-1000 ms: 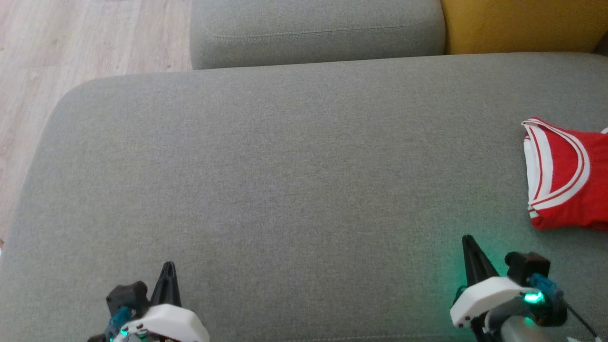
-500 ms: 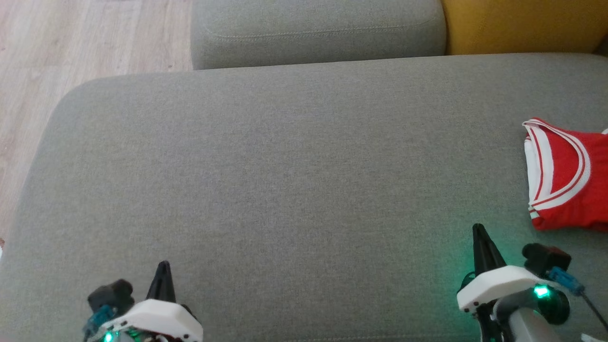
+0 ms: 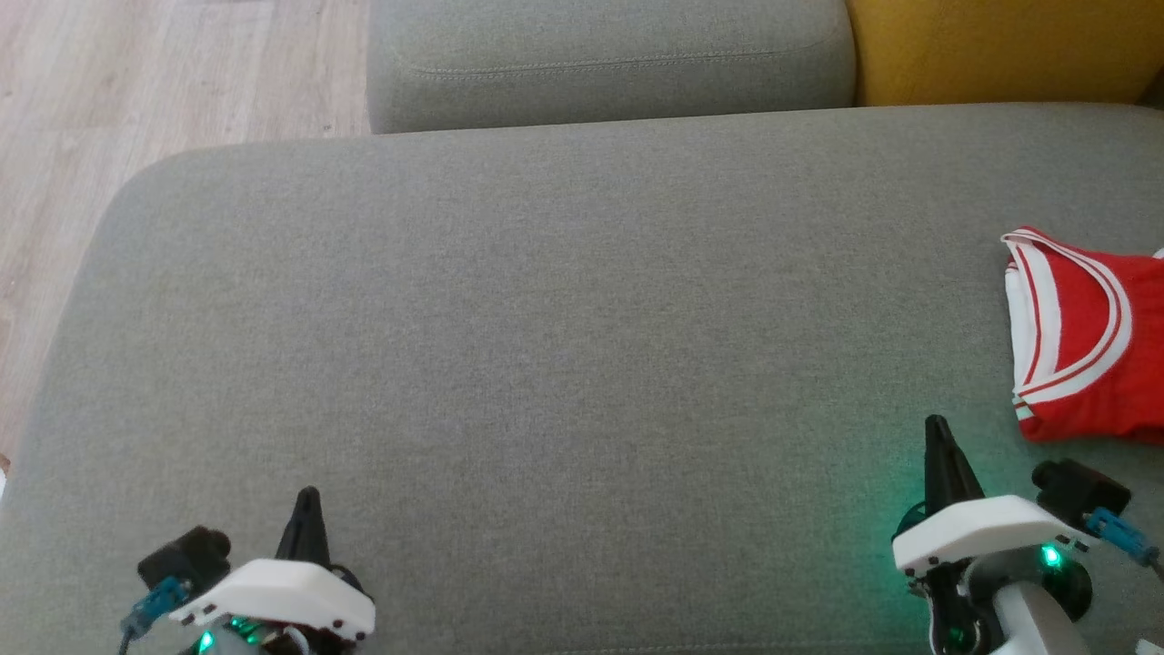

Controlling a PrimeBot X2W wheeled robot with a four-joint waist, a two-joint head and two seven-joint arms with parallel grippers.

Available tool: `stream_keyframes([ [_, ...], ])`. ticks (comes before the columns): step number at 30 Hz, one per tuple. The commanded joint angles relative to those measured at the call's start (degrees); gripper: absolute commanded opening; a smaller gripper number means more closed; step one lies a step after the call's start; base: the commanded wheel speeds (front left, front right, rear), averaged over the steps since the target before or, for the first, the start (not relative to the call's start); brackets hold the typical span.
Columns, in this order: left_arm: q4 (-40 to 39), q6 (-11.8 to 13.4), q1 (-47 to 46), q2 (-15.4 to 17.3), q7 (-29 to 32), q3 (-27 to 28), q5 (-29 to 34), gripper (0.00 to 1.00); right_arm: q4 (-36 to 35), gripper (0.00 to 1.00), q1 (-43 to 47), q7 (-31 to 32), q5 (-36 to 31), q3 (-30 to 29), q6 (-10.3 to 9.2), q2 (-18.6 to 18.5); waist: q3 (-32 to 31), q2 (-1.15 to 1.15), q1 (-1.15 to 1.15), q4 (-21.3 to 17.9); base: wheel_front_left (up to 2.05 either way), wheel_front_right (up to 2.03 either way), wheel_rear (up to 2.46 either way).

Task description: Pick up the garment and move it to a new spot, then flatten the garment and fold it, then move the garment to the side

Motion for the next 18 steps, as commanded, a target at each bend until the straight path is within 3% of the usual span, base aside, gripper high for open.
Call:
stream_keyframes([
  [1, -2.04, -0.54, -2.87, 0.33, 0.29, 1.53, -1.39, 0.00, -2.43, 0.00, -1.53, 0.41, 1.66, -0.08, 0.11, -0.23, 0.00, 0.00, 0.00, 0.01, 0.00, 0.00, 0.00],
  [18, -3.27, -2.58, -3.64, 0.41, 3.08, 3.62, -12.19, 0.00, -5.96, 0.00, -0.75, 3.27, 13.14, -1.18, 0.16, -0.25, -0.08, 0.00, 0.00, 0.16, 0.00, 0.00, 0.00],
])
